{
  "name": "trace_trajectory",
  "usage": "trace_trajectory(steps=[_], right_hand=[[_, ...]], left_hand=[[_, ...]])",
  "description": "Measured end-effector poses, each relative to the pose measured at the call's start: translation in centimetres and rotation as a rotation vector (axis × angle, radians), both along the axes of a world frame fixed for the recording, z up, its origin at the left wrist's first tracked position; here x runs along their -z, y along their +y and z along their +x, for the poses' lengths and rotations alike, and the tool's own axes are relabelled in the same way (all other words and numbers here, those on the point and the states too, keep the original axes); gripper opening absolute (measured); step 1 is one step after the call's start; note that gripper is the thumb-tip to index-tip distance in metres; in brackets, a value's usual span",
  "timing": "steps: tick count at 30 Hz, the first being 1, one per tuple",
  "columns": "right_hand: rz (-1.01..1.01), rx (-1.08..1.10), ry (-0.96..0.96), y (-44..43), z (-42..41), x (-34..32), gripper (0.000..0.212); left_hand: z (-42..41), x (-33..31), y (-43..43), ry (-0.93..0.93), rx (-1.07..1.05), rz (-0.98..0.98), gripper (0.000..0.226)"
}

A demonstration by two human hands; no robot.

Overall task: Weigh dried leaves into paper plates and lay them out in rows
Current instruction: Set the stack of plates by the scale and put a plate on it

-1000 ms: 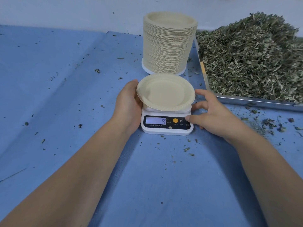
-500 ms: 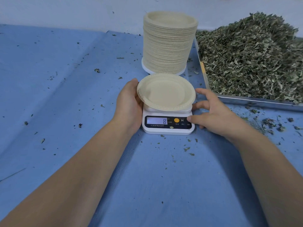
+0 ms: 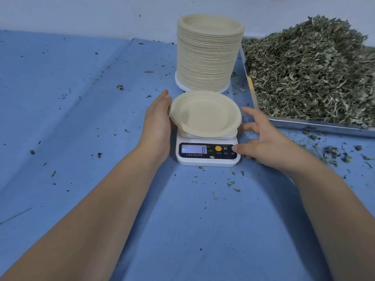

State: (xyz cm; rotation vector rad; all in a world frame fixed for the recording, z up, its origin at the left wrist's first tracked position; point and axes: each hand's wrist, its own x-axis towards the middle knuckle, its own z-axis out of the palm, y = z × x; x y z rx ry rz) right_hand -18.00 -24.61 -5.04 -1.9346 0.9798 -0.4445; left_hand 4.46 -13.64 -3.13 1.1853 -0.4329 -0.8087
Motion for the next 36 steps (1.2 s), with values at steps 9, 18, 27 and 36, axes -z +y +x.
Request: trace_trajectory(steps=[9, 18, 27, 36], right_hand=[[0.019, -0.004, -0.050, -0.1, 0.0, 0.3, 0.088], [-0.064, 0.050, -0.219, 0.4, 0.6, 0.1, 0.069], [-0.074, 0.100, -0.331, 0.5, 1.1, -0.4, 0.090], [-0.095, 0.084, -0.310, 0.7, 1.2, -0.3, 0.087]], left_hand=[[0.0, 0.0, 0.1, -0.069, 0.085, 0.077, 0.055], [0.0, -1.1, 0.4, -0.133, 0.117, 0.008, 0.027], [1.0, -1.1, 0.1, -0.056, 0.166, -0.099, 0.023], [1.1, -1.1, 0.3, -0.070, 0.177, -0.105, 0.022]])
